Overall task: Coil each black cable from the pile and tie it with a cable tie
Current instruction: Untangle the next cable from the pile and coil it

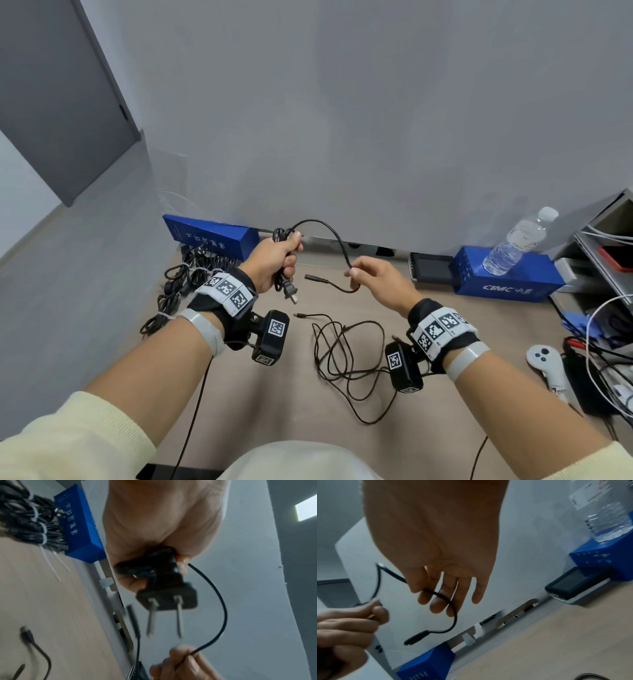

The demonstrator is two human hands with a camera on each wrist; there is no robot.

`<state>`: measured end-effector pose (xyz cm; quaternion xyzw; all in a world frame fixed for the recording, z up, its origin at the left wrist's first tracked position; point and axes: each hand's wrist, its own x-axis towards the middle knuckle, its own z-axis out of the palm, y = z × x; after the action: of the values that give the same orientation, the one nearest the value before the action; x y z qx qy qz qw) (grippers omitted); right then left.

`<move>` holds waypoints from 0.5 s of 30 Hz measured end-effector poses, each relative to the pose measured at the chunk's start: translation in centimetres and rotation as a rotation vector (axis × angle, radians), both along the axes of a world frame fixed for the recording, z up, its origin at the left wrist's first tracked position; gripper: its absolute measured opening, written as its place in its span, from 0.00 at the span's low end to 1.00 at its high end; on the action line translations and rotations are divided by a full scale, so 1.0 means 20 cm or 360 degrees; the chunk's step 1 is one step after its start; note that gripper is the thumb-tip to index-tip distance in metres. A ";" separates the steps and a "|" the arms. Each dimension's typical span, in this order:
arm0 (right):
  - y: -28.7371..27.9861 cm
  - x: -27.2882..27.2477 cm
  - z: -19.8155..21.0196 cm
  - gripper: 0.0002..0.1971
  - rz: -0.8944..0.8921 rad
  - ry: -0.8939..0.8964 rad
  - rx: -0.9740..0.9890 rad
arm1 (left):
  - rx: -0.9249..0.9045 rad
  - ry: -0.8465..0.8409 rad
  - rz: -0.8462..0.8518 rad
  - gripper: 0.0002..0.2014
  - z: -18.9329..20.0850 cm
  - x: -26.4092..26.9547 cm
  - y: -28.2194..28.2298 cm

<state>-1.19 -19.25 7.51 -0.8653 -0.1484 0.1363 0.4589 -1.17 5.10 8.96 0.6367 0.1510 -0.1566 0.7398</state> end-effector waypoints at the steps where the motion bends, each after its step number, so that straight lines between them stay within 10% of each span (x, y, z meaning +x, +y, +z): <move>1: 0.02 0.00 0.02 0.07 0.0026 0.0010 0.0026 | 0.0008 0.0026 0.0030 0.16 -0.01 0.00 -0.01; 15: 0.22 -0.05 0.10 0.17 -0.0047 0.0004 0.0126 | -0.0110 0.0007 -0.0056 0.21 0.02 -0.08 -0.10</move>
<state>-2.19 -14.81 9.61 -0.8484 -0.1404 0.1246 0.4949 -2.77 3.05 9.38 0.6129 0.1359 -0.1761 0.7582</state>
